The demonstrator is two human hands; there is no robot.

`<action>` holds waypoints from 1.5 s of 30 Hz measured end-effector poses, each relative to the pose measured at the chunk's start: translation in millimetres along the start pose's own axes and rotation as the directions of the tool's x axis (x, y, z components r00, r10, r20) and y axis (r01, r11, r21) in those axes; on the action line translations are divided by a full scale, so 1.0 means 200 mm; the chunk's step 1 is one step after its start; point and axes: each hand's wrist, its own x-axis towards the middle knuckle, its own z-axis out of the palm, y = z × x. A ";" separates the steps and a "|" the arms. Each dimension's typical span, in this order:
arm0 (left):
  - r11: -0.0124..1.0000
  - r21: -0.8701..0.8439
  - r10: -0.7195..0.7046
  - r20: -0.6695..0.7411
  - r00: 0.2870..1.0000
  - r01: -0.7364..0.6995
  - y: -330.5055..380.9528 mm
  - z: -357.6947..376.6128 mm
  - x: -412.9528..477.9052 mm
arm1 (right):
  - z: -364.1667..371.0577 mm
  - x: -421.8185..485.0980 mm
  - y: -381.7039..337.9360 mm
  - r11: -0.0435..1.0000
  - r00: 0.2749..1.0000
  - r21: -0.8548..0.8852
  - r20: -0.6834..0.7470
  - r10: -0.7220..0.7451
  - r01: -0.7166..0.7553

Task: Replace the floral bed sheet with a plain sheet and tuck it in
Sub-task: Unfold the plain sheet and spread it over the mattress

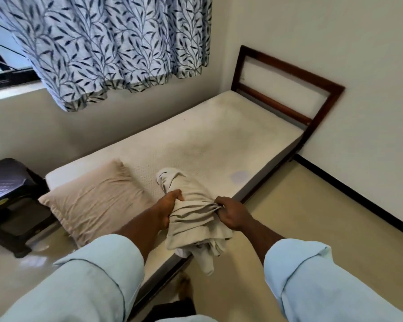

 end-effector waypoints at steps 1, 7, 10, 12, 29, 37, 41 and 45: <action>1.000 0.004 -0.003 0.006 1.000 0.003 0.03 0.04 0.06 | -0.03 0.05 0.05 1.000 1.000 0.008 0.005 0.002 -0.002; 1.000 0.015 -0.021 0.028 0.999 0.021 0.31 0.27 0.39 | -0.25 0.42 0.32 0.999 0.999 0.044 0.045 0.027 -0.029; 0.999 -0.002 -0.033 0.025 0.999 0.033 0.49 0.36 0.56 | -0.37 0.65 0.43 0.996 0.995 0.051 0.074 0.071 -0.075; 1.000 -0.008 -0.029 0.042 0.999 0.029 0.62 0.40 0.69 | -0.47 0.82 0.48 0.994 0.994 0.060 0.075 0.085 -0.089; 0.999 -0.016 0.024 -0.307 0.952 -0.031 1.32 0.97 1.42 | -0.95 1.89 1.10 0.999 0.992 0.032 0.124 0.017 -0.021; 0.963 0.209 0.265 -0.625 0.734 -0.170 1.64 1.14 1.67 | -1.27 2.43 1.20 0.994 0.984 0.019 0.144 -0.107 0.106; 0.905 0.391 0.401 -0.658 0.638 -0.165 1.79 1.13 1.70 | -1.32 2.58 1.13 0.985 0.989 0.097 0.029 -0.146 0.142; 0.861 0.484 0.490 -0.708 0.508 -0.156 1.89 1.06 1.73 | -1.37 2.70 1.01 0.977 0.987 0.159 -0.106 -0.124 0.140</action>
